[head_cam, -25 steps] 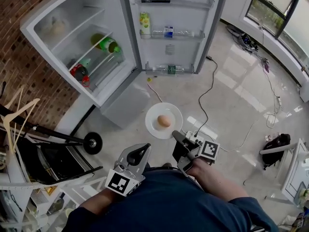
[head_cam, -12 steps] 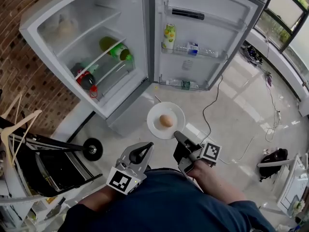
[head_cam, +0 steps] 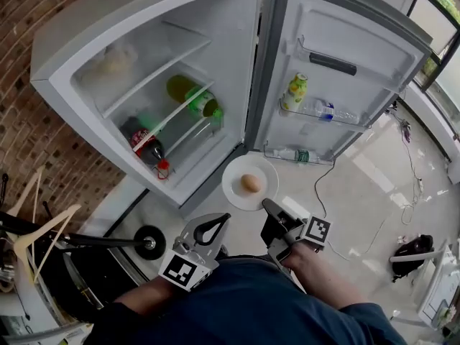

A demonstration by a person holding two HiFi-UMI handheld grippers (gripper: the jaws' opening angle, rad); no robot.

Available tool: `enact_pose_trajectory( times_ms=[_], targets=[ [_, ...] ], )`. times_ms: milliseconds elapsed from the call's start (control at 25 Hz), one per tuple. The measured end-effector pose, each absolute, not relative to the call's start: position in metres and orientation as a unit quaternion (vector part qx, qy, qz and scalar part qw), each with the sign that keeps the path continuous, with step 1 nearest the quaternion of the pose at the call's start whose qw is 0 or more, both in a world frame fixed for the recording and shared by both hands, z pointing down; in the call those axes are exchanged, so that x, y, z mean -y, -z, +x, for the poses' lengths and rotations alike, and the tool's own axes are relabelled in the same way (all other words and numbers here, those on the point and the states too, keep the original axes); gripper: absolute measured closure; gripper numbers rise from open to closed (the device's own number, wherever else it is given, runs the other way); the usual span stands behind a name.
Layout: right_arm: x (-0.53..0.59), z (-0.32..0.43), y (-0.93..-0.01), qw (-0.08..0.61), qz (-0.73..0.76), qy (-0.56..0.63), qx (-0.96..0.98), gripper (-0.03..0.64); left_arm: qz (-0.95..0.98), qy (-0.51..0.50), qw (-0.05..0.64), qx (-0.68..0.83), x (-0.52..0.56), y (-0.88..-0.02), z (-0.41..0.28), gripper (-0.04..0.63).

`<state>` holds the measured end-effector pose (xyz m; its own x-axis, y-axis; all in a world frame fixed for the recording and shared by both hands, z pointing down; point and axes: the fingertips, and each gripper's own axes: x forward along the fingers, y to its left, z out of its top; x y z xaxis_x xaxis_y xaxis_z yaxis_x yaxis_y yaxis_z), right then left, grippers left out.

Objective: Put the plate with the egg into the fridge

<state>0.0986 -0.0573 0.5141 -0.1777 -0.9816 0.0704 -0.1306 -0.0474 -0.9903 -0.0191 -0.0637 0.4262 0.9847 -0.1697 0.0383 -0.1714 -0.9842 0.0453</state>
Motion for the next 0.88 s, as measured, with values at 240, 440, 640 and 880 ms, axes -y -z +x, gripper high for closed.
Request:
enact_pose_trajectory(
  times_ms=[240,440,640,880],
  targets=[
    [0.116,0.087,-0.507,0.391,-0.484,0.535,-0.572,0.600,0.993,-0.011,0.035,0.112,0.104,-0.423,-0.029,0.597],
    [0.152,0.087,-0.509,0.372,-0.466,0.548,-0.587,0.600,0.988,-0.013,0.040,0.151,0.128,-0.426,-0.034,0.598],
    [0.185,0.085,-0.511,0.349,-0.446,0.563,-0.602,0.600,0.981,-0.013,0.038,0.192,0.146,-0.423,-0.035,0.598],
    [0.226,0.082,-0.513,0.323,-0.421,0.575,-0.623,0.600,0.971,-0.015,0.038,0.235,0.162,-0.426,-0.033,0.598]
  ],
)
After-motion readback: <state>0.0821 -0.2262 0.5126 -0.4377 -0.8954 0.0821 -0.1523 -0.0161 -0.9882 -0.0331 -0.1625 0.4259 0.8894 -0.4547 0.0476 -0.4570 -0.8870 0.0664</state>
